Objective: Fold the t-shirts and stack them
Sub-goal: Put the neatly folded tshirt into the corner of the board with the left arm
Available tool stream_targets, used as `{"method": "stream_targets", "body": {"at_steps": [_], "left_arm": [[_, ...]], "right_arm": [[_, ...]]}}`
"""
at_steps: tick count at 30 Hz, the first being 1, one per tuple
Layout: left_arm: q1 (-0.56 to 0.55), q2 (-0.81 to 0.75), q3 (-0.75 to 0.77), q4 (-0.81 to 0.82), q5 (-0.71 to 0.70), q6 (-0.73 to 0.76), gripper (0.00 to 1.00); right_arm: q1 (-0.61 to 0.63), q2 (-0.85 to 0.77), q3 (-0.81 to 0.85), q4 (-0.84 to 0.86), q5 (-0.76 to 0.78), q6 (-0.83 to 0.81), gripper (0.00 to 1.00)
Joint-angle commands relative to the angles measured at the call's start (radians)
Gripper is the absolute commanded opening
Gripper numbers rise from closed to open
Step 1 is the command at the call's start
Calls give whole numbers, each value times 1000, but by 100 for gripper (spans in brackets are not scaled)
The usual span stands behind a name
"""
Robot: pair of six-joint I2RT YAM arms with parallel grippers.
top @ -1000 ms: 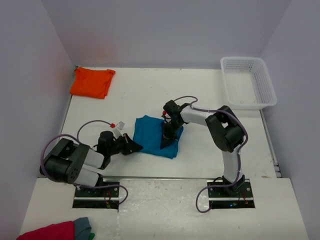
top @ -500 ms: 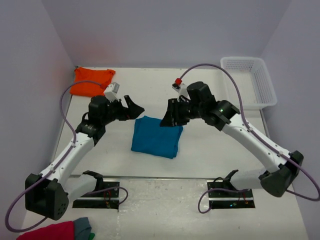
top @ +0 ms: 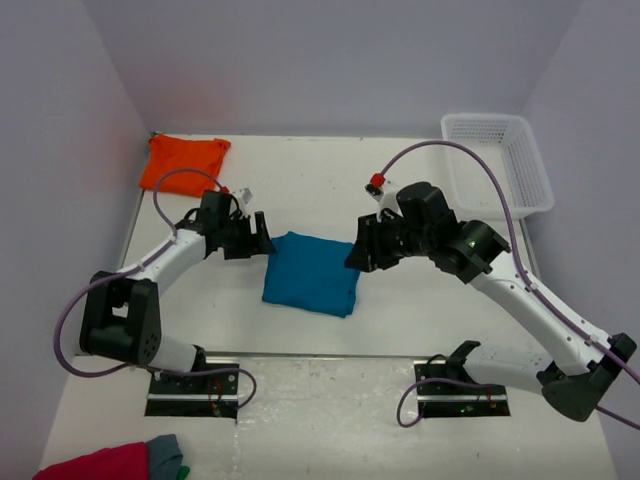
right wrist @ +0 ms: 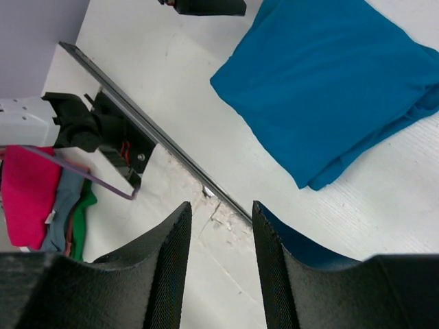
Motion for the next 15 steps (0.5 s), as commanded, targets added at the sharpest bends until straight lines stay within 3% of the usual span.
{"method": "stream_targets", "body": {"at_steps": [1, 15], "left_arm": [[9, 20, 52, -48, -53, 54, 79], [9, 231, 155, -131, 51, 109, 76]], "right_arm": [[1, -40, -29, -10, 32, -49, 42], [-12, -186, -83, 44, 1, -57, 42]]}}
